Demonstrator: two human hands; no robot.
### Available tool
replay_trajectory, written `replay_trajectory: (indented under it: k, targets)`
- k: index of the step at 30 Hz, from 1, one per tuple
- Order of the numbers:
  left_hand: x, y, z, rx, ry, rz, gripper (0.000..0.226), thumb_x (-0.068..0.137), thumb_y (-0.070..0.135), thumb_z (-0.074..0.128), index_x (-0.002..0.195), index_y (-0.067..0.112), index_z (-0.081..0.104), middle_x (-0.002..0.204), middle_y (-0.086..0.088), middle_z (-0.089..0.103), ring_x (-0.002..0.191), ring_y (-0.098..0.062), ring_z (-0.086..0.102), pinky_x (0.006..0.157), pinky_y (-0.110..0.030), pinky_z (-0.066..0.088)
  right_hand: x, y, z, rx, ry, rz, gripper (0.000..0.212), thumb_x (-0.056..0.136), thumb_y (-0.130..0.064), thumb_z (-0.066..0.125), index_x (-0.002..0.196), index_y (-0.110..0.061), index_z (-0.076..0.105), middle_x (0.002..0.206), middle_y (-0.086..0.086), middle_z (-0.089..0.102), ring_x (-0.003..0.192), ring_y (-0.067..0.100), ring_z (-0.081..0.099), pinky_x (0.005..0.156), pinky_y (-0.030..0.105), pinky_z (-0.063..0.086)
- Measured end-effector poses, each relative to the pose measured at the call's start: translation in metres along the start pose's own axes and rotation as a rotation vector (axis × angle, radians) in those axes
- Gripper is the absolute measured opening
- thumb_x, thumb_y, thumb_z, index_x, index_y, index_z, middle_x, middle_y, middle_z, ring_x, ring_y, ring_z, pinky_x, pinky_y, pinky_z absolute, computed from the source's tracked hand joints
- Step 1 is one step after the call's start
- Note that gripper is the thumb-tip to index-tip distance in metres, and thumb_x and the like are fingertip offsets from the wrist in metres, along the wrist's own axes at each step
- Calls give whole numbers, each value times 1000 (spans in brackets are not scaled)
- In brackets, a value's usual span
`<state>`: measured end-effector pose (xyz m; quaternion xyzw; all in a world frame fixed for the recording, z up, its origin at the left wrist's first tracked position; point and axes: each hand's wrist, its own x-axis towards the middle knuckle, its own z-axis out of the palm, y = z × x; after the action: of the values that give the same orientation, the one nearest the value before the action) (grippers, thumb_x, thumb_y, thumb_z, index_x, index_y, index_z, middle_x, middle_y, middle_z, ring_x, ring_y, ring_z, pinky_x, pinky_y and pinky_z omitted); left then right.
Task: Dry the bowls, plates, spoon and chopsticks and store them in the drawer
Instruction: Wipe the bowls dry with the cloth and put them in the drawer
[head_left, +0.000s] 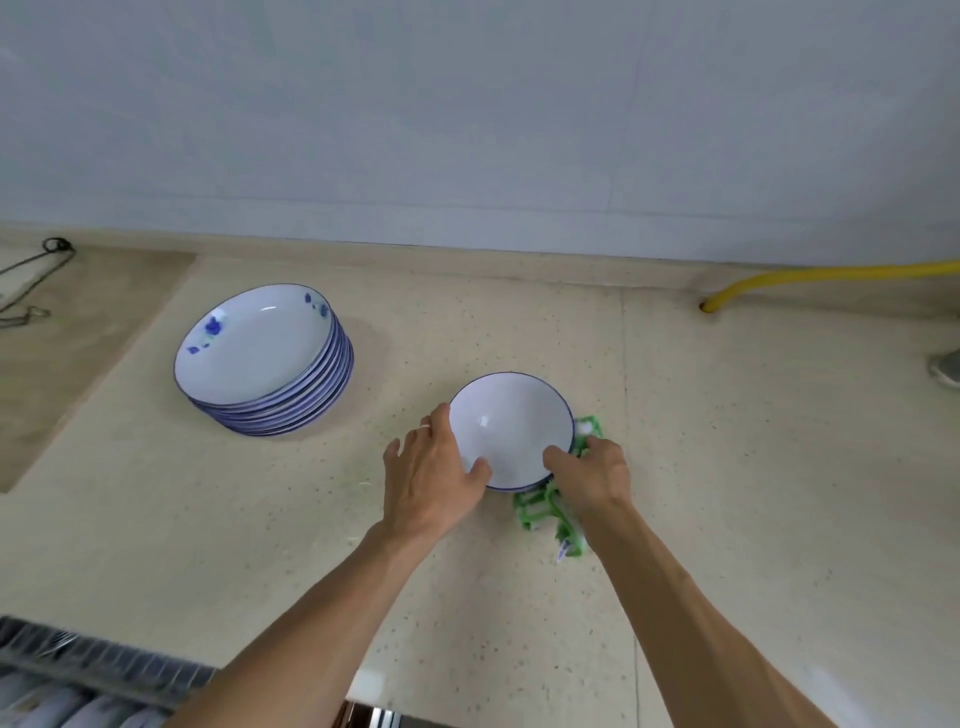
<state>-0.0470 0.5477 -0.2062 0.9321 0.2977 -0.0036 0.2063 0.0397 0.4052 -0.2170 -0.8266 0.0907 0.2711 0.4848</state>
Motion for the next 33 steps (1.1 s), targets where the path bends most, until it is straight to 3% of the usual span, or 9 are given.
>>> replay_trajectory:
  k: [5, 8, 13, 16, 19, 22, 25, 28, 33]
  targets:
    - [-23, 8, -19, -221, -9, 54, 81, 86, 31, 68, 152, 18, 23, 146, -6, 45, 125, -29, 51, 96, -39, 46, -30, 0, -17, 68, 9, -17, 17, 85, -15, 64, 92, 0, 60, 66, 6, 50, 55, 20, 46, 48, 25, 38]
    - [-37, 17, -28, -374, -58, 49, 93, 84, 25, 71, 157, 18, 13, 149, 1, 38, 133, -23, 42, 91, -26, 38, -56, 6, -31, 133, 55, -12, 25, 82, -13, 66, 93, 9, 61, 67, 9, 47, 58, 23, 43, 47, 27, 36]
    - [-76, 38, -31, -670, -242, 64, 63, 73, 25, 71, 130, 29, 44, 125, 6, 52, 108, -11, 55, 72, -21, 44, -114, 30, -61, 247, 168, 15, 26, 81, -10, 64, 93, 12, 61, 73, 12, 49, 62, 23, 45, 43, 25, 37]
    - [-101, 52, -27, -833, -330, 53, 64, 62, 37, 68, 122, 32, 47, 117, 10, 59, 102, -8, 60, 80, -31, 53, -145, 51, -79, 291, 226, 44, 28, 81, -9, 64, 96, 14, 61, 74, 13, 50, 64, 23, 47, 45, 25, 38]
    - [-132, 78, -19, -948, -450, 32, 54, 73, 36, 75, 120, 28, 50, 114, 4, 61, 102, -19, 64, 90, -45, 57, -181, 80, -107, 335, 324, 77, 30, 80, -9, 65, 99, 14, 62, 74, 13, 51, 65, 23, 48, 53, 32, 39]
    - [-161, 108, -3, -999, -592, -5, 37, 89, 27, 69, 120, 26, 49, 114, -3, 61, 92, -25, 65, 79, -43, 60, -214, 108, -138, 371, 396, 109, 29, 77, -10, 65, 97, 12, 63, 73, 14, 55, 65, 23, 53, 57, 34, 43]
    - [-187, 131, 11, -1040, -691, -9, 40, 85, 36, 70, 117, 22, 52, 120, -9, 60, 95, -27, 65, 62, -33, 54, -237, 129, -160, 412, 436, 104, 28, 71, -14, 65, 85, 10, 63, 71, 13, 55, 64, 23, 53, 59, 35, 44]
    - [-224, 161, 30, -1094, -779, -38, 49, 83, 46, 65, 123, 22, 51, 122, -10, 60, 104, -29, 63, 69, -37, 56, -261, 159, -188, 430, 470, 122, 7, 79, -7, 63, 77, -1, 62, 70, 12, 55, 63, 23, 54, 55, 31, 44]
    - [-287, 208, 68, -1118, -846, -73, 39, 95, 46, 56, 127, 25, 51, 125, -10, 62, 110, -30, 63, 81, -44, 58, -290, 222, -236, 472, 522, 150, 9, 81, -10, 64, 80, -1, 65, 68, 13, 58, 61, 25, 57, 59, 34, 46]
